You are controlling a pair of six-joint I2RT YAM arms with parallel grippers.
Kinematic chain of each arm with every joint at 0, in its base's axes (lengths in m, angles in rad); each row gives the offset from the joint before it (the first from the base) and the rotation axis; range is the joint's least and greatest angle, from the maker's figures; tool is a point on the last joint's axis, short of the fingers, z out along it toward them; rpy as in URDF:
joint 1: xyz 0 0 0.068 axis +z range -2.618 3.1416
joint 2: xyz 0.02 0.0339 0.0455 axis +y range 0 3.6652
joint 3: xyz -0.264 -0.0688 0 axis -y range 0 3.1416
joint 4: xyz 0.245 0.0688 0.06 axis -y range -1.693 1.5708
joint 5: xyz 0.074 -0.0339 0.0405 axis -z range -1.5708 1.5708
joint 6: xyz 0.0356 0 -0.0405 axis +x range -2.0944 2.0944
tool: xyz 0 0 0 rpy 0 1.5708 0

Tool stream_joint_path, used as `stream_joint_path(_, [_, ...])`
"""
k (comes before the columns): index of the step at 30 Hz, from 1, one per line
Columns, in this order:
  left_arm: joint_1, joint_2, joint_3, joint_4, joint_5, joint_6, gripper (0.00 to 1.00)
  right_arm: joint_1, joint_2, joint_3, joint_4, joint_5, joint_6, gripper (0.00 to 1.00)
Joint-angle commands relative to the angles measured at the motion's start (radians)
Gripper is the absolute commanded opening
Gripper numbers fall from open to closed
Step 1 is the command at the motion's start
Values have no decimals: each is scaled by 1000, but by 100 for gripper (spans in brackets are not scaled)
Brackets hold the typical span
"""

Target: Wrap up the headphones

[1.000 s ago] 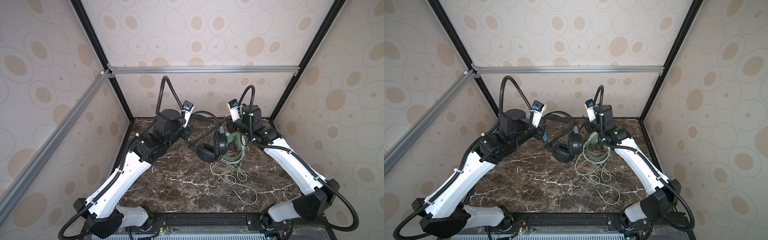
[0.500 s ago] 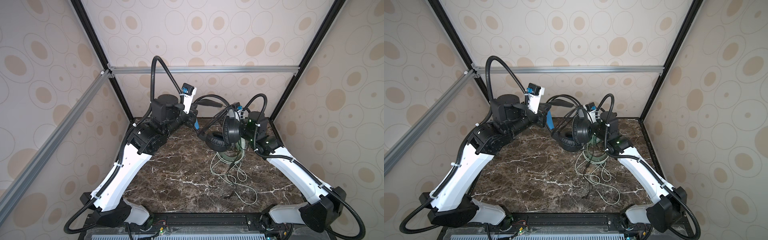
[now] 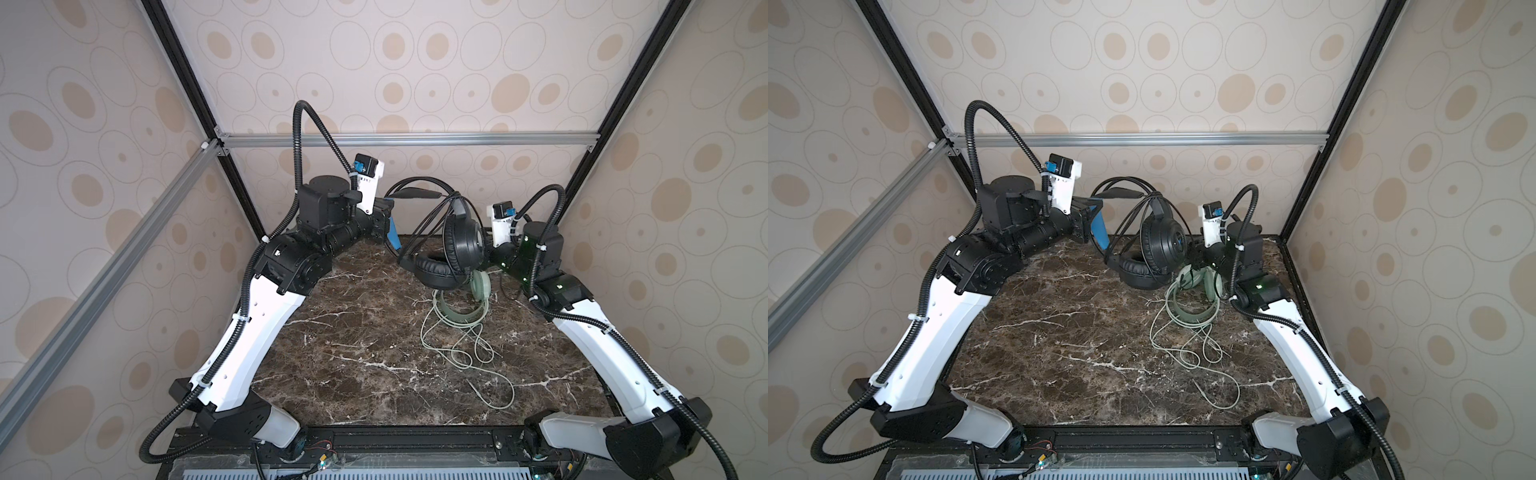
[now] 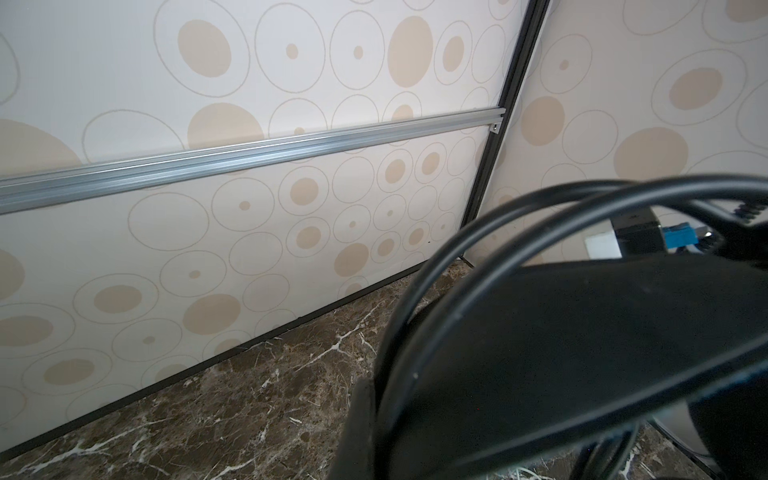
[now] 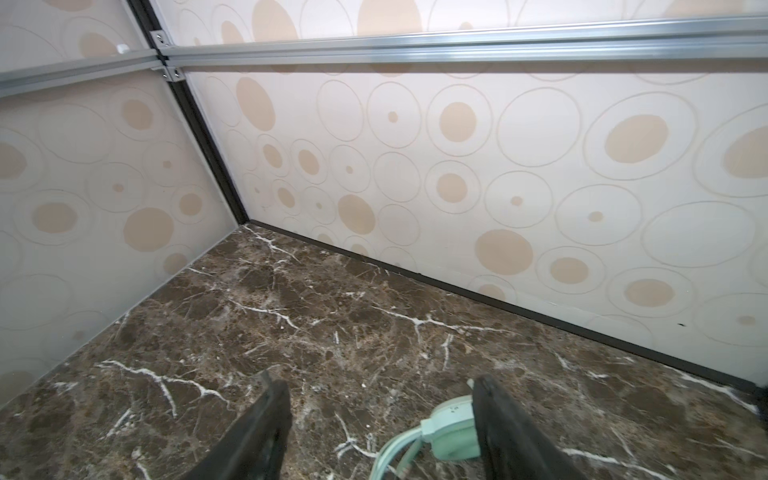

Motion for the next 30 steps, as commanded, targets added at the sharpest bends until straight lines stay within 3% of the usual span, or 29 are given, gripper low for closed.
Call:
stream_joint_path(1, [15, -2, 70, 44, 46, -69, 0, -26, -43, 2, -20, 8, -18, 73])
stream_joint_path(10, [39, 8, 88, 43, 84, -83, 0, -36, -94, -74, 2, -57, -25, 75])
stream_joint_path(18, [47, 20, 133, 39, 107, -100, 0, -36, -226, -215, 20, -252, -43, 77])
stream_joint_path(25, [63, 38, 163, 38, 120, -112, 0, -35, -277, -256, -48, -300, -37, 77])
stream_joint_path(30, [72, 46, 164, 57, 140, -132, 0, -36, -281, -296, -48, -269, -16, 78])
